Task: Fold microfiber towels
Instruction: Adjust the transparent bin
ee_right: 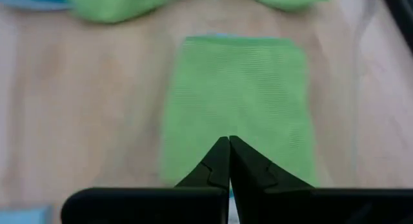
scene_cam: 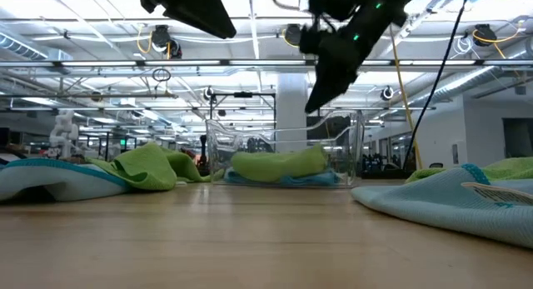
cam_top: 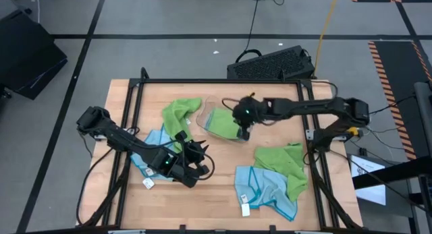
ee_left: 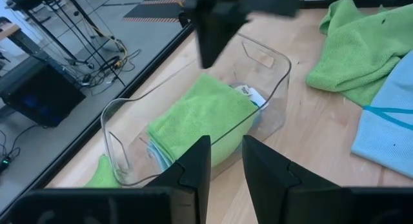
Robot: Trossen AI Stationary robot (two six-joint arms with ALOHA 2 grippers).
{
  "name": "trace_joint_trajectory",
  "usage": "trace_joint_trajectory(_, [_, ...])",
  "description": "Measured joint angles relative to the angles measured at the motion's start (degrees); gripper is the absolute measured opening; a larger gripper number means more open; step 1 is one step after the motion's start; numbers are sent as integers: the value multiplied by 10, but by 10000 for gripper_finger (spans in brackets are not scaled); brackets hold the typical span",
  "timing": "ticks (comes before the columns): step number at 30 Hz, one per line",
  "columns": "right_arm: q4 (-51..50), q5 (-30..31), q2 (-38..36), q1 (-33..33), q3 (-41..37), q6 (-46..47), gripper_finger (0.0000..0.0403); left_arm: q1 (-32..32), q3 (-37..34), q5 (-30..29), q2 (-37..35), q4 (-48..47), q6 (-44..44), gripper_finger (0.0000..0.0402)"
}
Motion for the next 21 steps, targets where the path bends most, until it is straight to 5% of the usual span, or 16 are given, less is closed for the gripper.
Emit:
trace_joint_trajectory(6, [51,24,-65,98,-55,57,0,2,0,0,0,0,6,90])
trace_joint_trajectory(21, [238,165,-54,253,-200,109,0,16,0,14,0,18,6,90])
